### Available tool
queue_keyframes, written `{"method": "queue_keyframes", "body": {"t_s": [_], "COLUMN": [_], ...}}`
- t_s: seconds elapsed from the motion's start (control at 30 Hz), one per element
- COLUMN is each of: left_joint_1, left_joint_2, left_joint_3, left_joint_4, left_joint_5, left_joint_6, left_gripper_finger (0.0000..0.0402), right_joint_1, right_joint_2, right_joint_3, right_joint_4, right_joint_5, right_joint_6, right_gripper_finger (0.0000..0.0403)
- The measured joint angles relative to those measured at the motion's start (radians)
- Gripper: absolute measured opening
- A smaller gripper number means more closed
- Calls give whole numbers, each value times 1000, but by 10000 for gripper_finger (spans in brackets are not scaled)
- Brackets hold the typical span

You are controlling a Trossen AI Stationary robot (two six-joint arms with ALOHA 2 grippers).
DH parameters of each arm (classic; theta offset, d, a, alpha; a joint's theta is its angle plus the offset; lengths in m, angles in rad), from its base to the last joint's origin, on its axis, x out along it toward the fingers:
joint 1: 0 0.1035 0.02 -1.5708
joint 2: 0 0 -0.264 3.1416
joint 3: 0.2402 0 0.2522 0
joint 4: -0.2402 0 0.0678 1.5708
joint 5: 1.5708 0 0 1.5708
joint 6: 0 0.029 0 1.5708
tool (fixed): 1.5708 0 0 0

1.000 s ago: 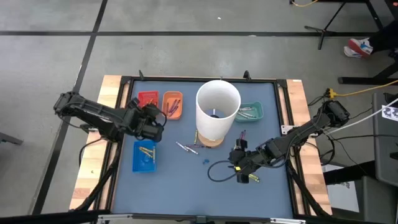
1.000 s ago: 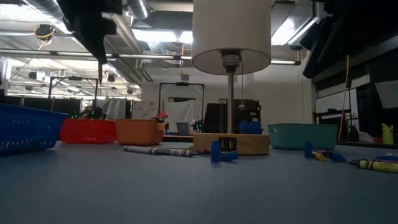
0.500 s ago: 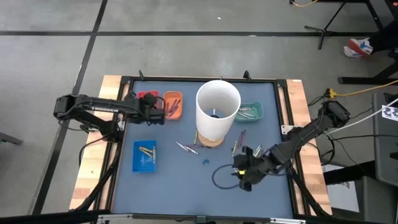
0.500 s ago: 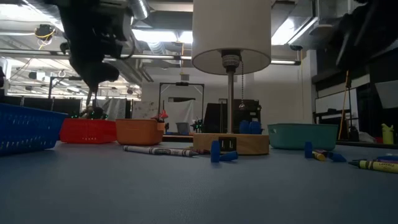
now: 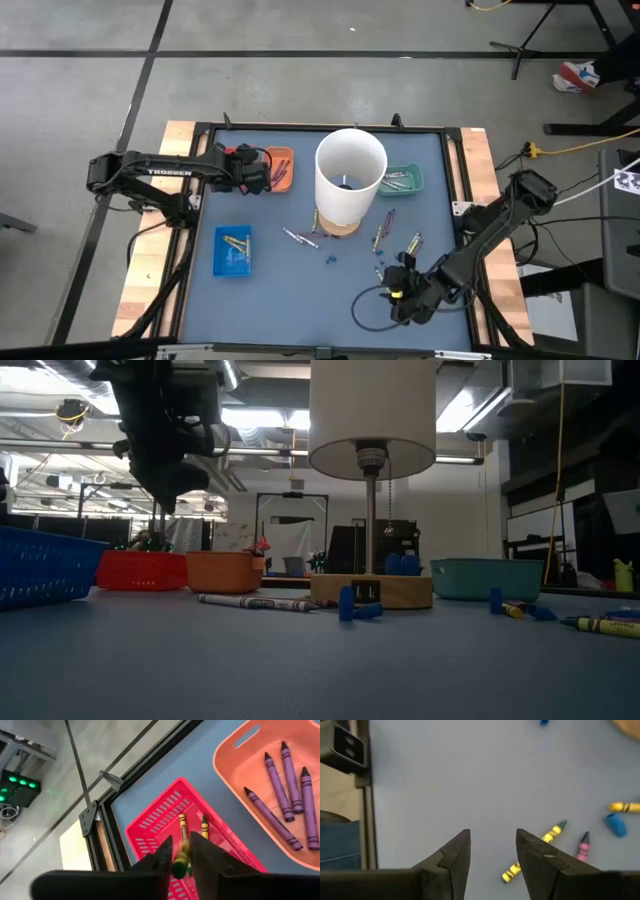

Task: Sort crayons
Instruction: Put the green crayon into the red bin

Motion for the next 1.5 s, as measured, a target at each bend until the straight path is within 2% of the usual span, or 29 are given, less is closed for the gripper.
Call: {"method": "queue_keyframes", "body": {"t_s": [0.13, 0.27, 0.47, 0.73, 1.1, 1.5], "left_joint_1": [11, 15, 15, 15, 15, 15], "left_joint_2": [0, 0, 0, 0, 0, 0], "left_joint_3": [0, 0, 0, 0, 0, 0], "left_joint_4": [-1, -1, -1, 22, 32, 35], "left_joint_5": [4, 33, 67, 85, 84, 84], "left_joint_6": [3, 2, 2, 1, 1, 1], "left_gripper_finger": [84, 98, 100, 100, 100, 100], "right_joint_1": [2, 3, 3, 3, 2, 1], "right_joint_2": [45, 77, 93, 93, 156, 219], "right_joint_3": [0, 0, 0, 0, 0, 0], "right_joint_4": [-2, -2, -31, -142, -106, -98], "right_joint_5": [0, 1, 2, 14, 62, 56], "right_joint_6": [20, 21, 25, 134, 158, 158], "right_gripper_finger": [156, 156, 156, 156, 156, 150]}}
